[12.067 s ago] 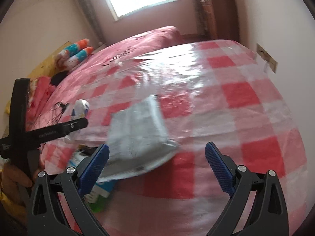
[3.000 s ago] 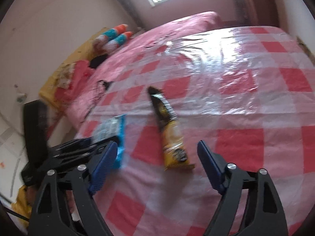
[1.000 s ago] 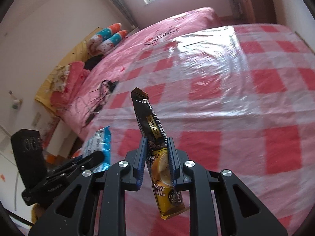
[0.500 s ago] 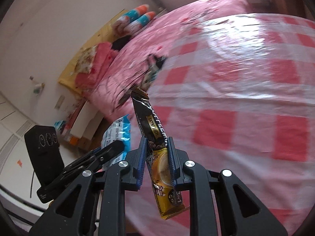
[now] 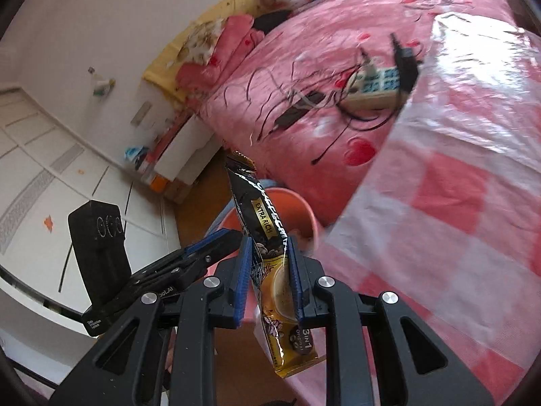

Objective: Collect trash
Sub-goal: 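Carry the snack bag and coffee stick over the orange bucket and release both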

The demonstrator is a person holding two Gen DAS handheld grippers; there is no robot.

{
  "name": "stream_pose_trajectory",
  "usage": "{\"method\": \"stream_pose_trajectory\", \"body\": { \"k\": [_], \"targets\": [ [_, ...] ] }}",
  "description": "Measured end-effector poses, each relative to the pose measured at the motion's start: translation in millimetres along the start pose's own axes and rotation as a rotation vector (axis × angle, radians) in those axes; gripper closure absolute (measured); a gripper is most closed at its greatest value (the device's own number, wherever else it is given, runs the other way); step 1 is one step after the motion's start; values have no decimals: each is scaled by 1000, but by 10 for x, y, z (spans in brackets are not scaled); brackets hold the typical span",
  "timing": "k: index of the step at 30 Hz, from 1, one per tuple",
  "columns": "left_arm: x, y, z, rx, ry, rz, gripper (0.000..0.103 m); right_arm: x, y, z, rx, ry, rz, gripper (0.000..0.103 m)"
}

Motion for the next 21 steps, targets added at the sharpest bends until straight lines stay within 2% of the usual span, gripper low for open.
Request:
{"method": "stream_pose_trajectory", "body": {
  "k": [6, 12, 14, 15, 16, 18, 19, 21],
  "targets": [
    [353, 107, 3, 3, -31, 65, 62, -8, 45, -233, 35, 29, 16, 81],
    [555, 142, 23, -5, -56, 109, 62, 102, 106, -418, 74, 17, 42, 80],
    [606, 157, 26, -3, -67, 116, 60, 154, 140, -517, 89, 17, 52, 77],
    [632, 165, 29, -3, -75, 123, 55, 160, 144, -555, 96, 20, 52, 76],
    [650, 172, 26, -2, -80, 128, 52, 158, 158, -594, 104, 14, 42, 66],
    [703, 187, 46, -6, -100, 136, 35, 147, 134, -591, 95, -7, 12, 50],
    [720, 188, 61, -15, -108, 134, 32, 131, 116, -547, 80, -16, -3, 45],
    [736, 163, 103, -38, -139, 118, 23, 126, 77, -462, 50, -8, -1, 42]
  ]
}}
Point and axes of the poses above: each gripper's, at about its wrist camera, not at the fingertips, and z roughly against the way its jaws point, x to its left, y to its underside, the point moved 10 cm from there along -z, roughly the way its jaws point, and after that the axes turned 11 degrees about -z, right-handed, at the moved point
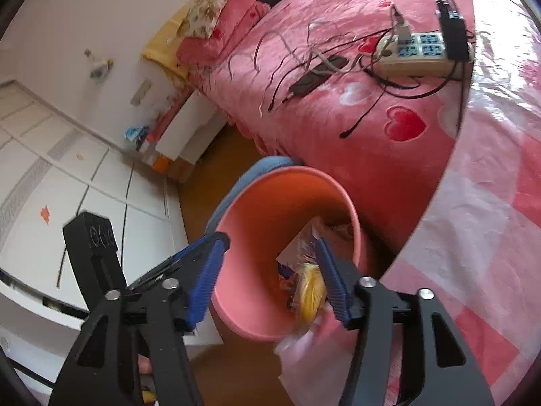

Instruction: Collect trash

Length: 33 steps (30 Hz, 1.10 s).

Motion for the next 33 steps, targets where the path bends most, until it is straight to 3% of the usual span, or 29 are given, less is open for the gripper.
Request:
{"method": "stream_pose_trajectory", "body": {
  "k": [7, 15, 21, 33],
  "targets": [
    [-123, -138, 122, -101, -43, -73, 15, -115, -143, 474, -174, 100, 47, 23],
    [-492, -265, 193, -118, -56, -160, 9, -381, -174, 934, -319, 257, 90, 20],
    [-970, -335, 206, -146, 0, -221, 8, -666, -157, 1224, -390, 329, 72, 20],
    [-1905, -272, 63, -111, 130, -313, 7, -1183, -68, 1893, -531, 453, 39, 20]
  ]
}}
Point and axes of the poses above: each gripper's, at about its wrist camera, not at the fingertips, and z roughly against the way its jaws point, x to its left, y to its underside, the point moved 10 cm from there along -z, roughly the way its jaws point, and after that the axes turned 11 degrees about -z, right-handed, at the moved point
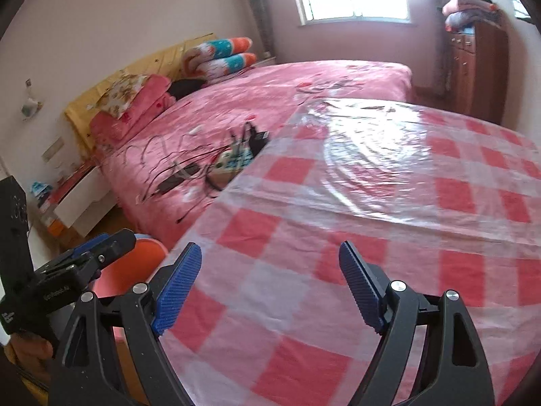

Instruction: Collect trash

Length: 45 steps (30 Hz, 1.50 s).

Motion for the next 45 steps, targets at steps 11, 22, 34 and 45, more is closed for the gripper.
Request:
{"method": "stream_pose_trajectory", "body": {
  "k": [11, 22, 34, 45],
  "targets": [
    [-521, -72, -149, 23, 36, -80, 7, -519, -81, 246, -75, 81, -32, 20],
    [-1035, -156, -284, 46, 75, -138, 7, -932, -117, 425, -125, 145, -62, 20],
    [-1477, -157, -488, 95, 94, -191, 7, -1469, -194, 607, -180, 228, -114, 20],
    [-1960, -225, -658, 99, 103, -255, 7, -2018, -279, 807, -232, 313, -175, 20]
  ]
}}
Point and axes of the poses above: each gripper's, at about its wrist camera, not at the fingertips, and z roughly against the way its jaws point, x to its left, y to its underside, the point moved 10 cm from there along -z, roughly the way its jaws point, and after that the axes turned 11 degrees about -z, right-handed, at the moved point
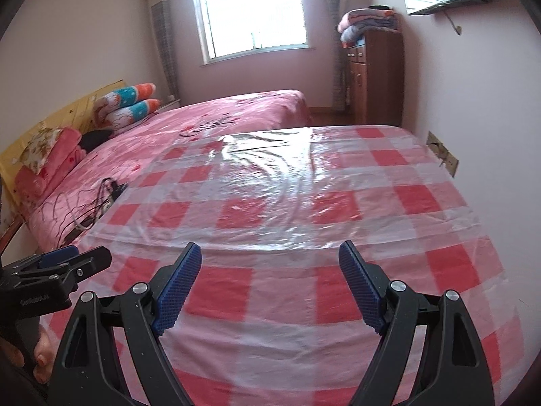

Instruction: Collect trash

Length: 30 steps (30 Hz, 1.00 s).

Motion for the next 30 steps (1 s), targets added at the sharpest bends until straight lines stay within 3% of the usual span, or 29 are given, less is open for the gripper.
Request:
{"method": "stream_pose_trajectory", "body": {
  "k": [13, 30],
  "targets": [
    [-527, -340, -163, -31, -3, -68, 7, -588, -229, 76, -79, 113, -27, 20],
    [-976, -515, -260, -38, 9, -99, 7, -871, -315, 145, -101, 139, -48, 20]
  ]
}}
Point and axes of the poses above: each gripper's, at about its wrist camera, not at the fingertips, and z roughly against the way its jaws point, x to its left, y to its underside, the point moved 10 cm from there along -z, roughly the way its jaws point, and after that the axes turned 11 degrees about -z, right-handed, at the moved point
